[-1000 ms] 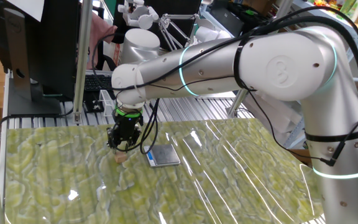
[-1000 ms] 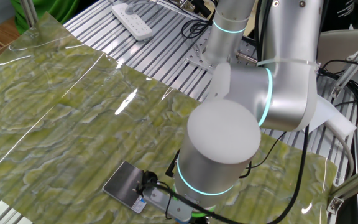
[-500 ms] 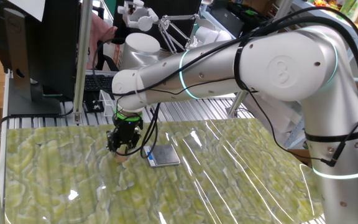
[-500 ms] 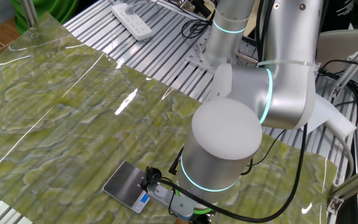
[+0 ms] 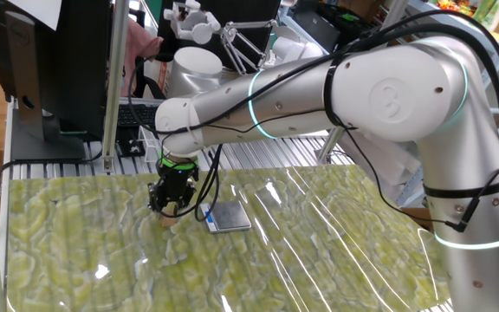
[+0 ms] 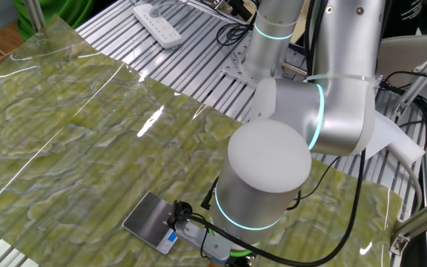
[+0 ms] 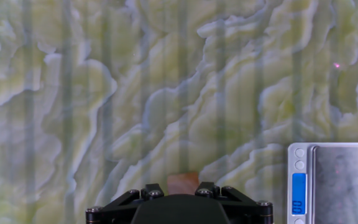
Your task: Place the block on the scale
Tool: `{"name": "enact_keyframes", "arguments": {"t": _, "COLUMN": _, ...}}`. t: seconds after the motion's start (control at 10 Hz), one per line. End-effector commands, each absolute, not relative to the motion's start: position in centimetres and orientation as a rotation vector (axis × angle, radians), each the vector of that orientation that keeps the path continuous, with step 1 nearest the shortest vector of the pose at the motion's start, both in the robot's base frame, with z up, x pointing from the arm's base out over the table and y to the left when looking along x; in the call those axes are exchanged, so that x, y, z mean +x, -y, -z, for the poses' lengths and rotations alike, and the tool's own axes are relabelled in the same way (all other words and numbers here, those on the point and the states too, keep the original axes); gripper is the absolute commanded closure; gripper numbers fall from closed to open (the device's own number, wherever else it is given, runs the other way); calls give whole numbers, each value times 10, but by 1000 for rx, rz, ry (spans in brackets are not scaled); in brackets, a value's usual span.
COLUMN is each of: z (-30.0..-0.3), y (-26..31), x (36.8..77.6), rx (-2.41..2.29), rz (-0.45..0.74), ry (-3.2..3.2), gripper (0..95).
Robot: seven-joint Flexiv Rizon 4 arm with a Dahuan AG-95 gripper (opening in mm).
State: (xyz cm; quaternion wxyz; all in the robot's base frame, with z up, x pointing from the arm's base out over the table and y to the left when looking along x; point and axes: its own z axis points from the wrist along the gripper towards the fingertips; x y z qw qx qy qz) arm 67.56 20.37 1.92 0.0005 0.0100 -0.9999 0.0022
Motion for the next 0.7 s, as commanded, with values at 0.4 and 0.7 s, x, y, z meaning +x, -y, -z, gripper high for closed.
{"name": "enact_keyframes", "arguments": {"t": 0.4, "z": -19, "y": -203, "x": 676, "rx": 46, "rz": -7, "ry": 3134, "gripper": 950}}
{"name": "enact_keyframes", "arguments": {"t": 0.7, "z": -22, "y": -202, "x": 674, "rx": 49, "rz": -6, "ry": 3133, "gripper": 950}}
